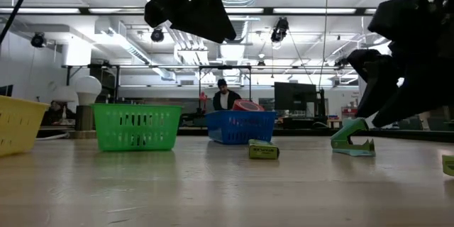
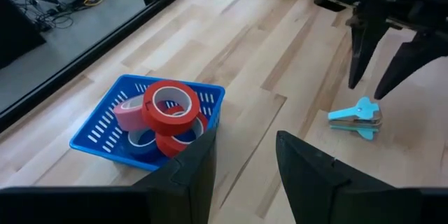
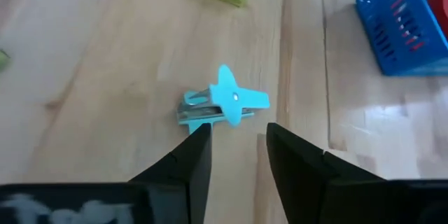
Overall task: Pick and place Stapler, Stapler remover, tape
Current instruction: Put the top light blue staple remover into the green basket
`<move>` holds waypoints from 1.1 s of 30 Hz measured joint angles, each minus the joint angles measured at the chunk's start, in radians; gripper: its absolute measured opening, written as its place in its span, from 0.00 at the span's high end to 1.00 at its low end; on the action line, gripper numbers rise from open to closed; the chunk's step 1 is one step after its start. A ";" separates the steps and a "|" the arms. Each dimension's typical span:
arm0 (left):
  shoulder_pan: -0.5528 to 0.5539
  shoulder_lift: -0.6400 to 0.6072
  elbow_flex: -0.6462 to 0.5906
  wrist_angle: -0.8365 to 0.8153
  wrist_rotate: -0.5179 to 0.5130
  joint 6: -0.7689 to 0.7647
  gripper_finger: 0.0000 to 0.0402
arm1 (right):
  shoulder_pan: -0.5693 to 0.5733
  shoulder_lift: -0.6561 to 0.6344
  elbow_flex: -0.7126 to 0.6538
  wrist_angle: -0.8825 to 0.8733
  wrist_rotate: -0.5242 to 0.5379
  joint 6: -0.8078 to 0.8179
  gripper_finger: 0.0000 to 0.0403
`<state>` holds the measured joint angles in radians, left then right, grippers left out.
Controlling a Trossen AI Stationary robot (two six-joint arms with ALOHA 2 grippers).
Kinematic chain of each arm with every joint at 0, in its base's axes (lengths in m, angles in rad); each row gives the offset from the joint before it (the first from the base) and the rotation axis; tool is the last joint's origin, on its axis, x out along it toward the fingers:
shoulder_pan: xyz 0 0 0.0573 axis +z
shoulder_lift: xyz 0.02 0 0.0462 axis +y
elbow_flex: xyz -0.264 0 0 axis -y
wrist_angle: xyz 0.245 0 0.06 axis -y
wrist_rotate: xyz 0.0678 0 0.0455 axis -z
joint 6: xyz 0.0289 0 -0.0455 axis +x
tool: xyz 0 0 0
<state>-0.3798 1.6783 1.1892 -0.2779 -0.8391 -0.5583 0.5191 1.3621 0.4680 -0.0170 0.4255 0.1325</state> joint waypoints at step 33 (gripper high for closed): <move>-0.001 0.000 -0.005 0.001 0.003 -0.004 0.62 | 0.009 0.145 0.149 -0.114 0.018 -0.059 0.88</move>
<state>-0.3809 1.6783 1.1843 -0.2771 -0.8356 -0.5623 0.5278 1.5070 0.6167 -0.1307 0.4434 0.0740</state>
